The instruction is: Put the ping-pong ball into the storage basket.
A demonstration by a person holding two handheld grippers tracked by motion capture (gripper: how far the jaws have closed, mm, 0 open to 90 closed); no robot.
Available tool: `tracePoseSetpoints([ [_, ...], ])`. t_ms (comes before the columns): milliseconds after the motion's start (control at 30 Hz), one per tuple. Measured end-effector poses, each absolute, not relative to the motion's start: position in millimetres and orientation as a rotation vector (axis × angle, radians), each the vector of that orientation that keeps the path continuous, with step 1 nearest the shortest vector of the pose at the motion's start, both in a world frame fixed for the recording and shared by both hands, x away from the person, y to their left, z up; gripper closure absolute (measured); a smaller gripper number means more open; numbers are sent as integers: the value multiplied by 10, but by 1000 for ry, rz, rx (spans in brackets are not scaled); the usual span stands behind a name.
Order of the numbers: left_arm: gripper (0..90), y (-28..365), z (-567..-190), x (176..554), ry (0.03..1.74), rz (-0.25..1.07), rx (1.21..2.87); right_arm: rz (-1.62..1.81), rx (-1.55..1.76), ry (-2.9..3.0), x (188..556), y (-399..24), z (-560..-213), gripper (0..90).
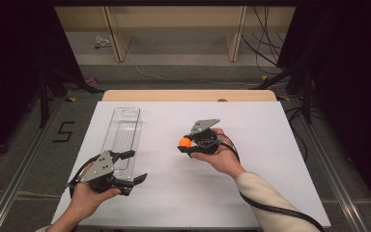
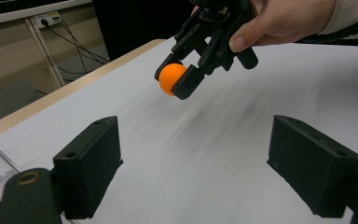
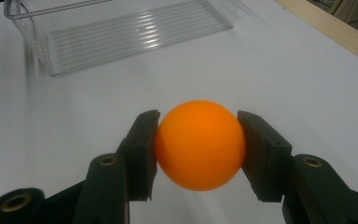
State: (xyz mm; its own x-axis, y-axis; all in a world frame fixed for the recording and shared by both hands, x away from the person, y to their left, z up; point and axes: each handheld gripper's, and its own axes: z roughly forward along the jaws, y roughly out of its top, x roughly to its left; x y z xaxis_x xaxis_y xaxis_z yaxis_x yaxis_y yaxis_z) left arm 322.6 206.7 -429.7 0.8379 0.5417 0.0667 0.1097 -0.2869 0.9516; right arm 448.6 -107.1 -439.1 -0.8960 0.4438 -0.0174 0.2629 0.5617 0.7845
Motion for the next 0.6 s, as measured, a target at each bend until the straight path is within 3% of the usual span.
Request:
tracePoseSetpoints([
  [600,166,2067,-4296,3226,493,456,1834,1249,589,2585,4496,-1013,-4396,514],
])
